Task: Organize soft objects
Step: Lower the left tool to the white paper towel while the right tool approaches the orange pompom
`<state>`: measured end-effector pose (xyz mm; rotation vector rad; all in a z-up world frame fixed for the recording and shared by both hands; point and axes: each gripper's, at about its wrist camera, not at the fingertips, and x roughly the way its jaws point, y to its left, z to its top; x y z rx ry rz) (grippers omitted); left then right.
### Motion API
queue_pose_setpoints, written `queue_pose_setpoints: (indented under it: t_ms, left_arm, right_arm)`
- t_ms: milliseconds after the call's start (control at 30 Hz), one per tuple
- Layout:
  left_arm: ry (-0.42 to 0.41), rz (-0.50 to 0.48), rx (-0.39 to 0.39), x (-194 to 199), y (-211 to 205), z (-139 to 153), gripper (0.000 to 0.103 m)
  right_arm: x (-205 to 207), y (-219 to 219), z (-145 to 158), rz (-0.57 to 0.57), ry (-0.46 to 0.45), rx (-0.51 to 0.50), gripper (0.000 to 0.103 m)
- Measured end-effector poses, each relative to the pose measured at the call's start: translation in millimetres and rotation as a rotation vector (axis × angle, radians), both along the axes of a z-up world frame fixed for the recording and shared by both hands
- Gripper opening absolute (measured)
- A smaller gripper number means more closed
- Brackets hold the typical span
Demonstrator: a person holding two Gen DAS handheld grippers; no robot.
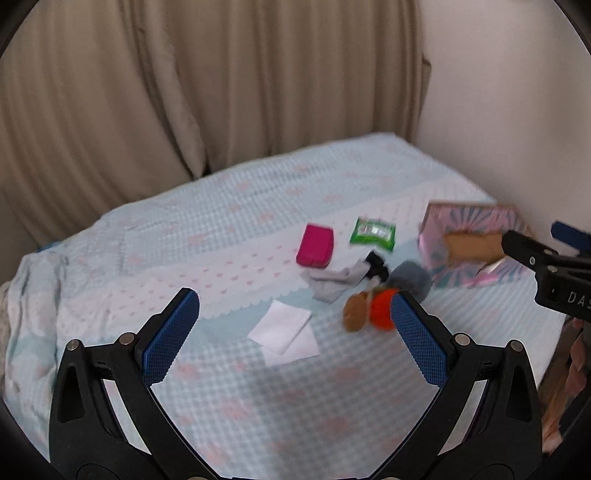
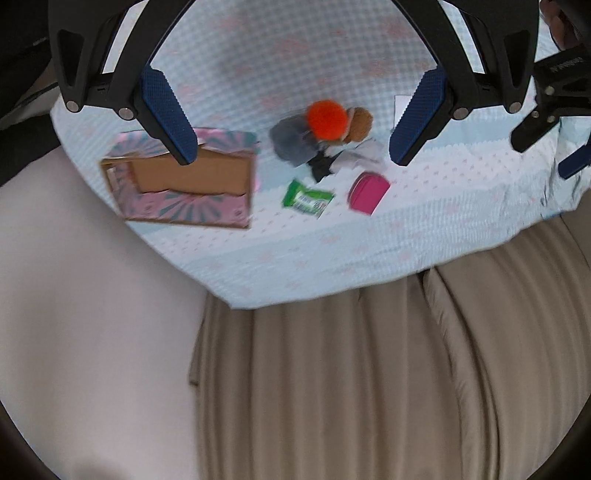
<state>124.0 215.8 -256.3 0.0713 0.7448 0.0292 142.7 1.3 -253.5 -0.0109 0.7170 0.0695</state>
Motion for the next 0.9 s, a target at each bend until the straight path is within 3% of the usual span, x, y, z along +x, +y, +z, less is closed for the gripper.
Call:
queue_pose_setpoints:
  t_ms: [300,500,633,767,900]
  left_arm:
    - [0.125,-0.114,0.014,71.7,23.0,-130.6,0.102]
    - [0.195,-0.158,0.046,97.8,17.8,-210.9,0.102]
    - [0.225,-0.165,0.048,102.1,17.3,-240.2,0.102]
    - [0.247,-0.167,0.056,107.7,14.8,-260.4,0.101]
    - [0.26,-0.155,0.068,115.0,16.7,-272.9,0.1]
  right_arm:
    - [57.1,39.3,-115.3,-0.081,0.125,0.076,0.103]
    - [87.4,46.1,-186.7,-0.159,0.214,0.145,0.085]
    - [100.2,46.1,-223.8,-0.198,0.257,0.189,0.075]
    - [107.6,40.1,-244.8,-0.239,0.272,0.23,0.074]
    - [115.5,33.8,-259.2,-0.259,0.291,0.276,0.065]
